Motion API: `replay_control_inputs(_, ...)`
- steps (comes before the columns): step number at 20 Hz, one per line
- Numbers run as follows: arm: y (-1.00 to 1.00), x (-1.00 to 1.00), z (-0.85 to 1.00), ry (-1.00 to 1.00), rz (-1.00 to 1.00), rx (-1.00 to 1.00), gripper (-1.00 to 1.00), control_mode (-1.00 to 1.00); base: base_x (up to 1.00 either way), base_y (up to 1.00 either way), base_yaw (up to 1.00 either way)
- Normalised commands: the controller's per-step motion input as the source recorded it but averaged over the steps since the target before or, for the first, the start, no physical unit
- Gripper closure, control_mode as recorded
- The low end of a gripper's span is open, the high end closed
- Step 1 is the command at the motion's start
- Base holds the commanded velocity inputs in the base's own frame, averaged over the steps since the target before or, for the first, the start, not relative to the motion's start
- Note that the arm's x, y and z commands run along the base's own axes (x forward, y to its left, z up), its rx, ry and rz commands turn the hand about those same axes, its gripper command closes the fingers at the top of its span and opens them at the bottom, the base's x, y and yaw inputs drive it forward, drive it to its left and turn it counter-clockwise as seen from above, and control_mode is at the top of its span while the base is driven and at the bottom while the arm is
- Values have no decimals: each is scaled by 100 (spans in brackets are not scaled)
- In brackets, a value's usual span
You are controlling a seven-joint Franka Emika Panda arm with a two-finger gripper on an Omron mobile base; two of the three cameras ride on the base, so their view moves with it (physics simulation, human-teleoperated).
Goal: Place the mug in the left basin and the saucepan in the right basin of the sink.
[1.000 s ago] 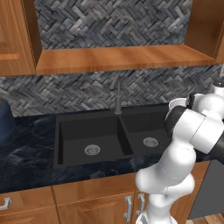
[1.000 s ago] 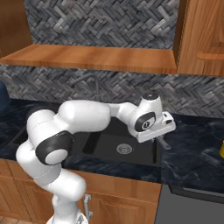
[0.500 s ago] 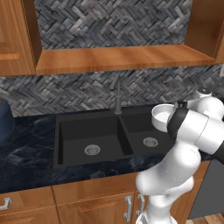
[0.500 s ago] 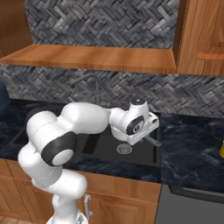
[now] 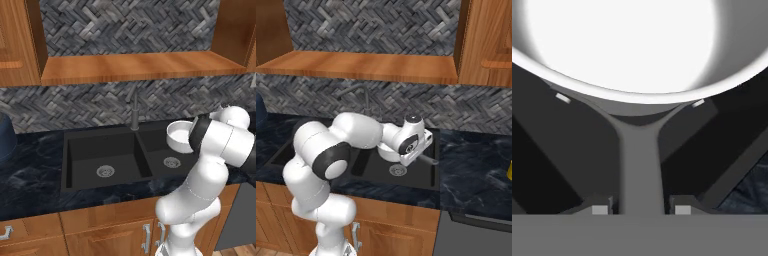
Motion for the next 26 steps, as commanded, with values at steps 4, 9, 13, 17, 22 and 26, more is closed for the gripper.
replay_control_inputs(4, 28, 29, -30, 1, -6, -5, 100, -100, 0, 0, 0)
replay_control_inputs(9, 31, 25, -28, 1, -5, -7, 100, -100, 0, 0, 0)
replay_control_inputs(13, 24, 5, -33, -1, 0, 1, 100, -100, 0, 0, 0)
replay_control_inputs(17, 27, 3, -29, 0, 0, 2, 100, -100, 0, 0, 0)
replay_control_inputs(22, 1, 10, -22, 0, 6, 4, 100, -100, 0, 0, 0)
replay_control_inputs(26, -6, 11, -33, 0, 17, 6, 100, -100, 0, 0, 0)
